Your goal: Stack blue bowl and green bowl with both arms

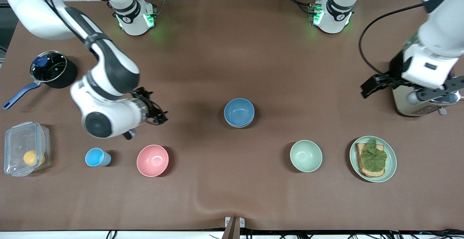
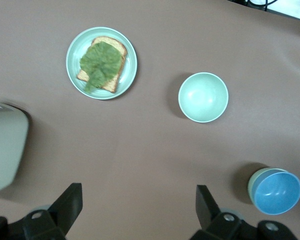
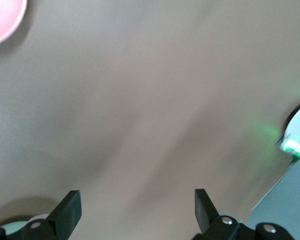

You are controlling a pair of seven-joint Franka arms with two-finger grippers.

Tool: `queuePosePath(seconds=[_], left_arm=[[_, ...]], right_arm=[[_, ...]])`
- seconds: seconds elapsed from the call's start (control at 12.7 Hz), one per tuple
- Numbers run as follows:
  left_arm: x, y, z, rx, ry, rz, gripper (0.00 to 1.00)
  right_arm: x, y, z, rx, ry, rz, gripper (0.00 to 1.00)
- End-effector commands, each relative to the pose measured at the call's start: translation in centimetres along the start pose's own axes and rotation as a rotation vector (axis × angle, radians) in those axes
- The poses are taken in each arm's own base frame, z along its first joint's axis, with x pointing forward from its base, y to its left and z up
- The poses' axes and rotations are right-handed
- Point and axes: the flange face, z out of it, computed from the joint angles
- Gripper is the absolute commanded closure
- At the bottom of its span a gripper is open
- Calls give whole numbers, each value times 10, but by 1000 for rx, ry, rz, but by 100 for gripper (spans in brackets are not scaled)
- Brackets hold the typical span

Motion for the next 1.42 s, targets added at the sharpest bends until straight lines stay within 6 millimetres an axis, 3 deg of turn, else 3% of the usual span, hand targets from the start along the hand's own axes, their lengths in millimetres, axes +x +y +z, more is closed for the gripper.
queuePosePath(seconds=[0.0,0.24,0.63,0.71,0.94,1.18,1.34], left_arm=[[-7,-14,-18,-2,-10,103,0],[-3,-35,-19,8,-29,169,0],[-10,-42,-24,22,-58,166,0],[-11,-42,-24,23,-59,172,0],[-14,-43,-27,25,-60,183,0],[-15,-44,-26,27,-65,181,0],[-15,-45,-25,27,-68,190,0]], right_arm=[[31,46,-30,-27,42,-176,0],[71,86,-58,-20,31,-282,0],[127,151,-89,44,37,-458,0],[134,157,-90,43,43,-482,0],[140,183,-112,52,106,-496,0],[141,218,-151,164,193,-505,0],[119,239,-184,213,307,-568,0]])
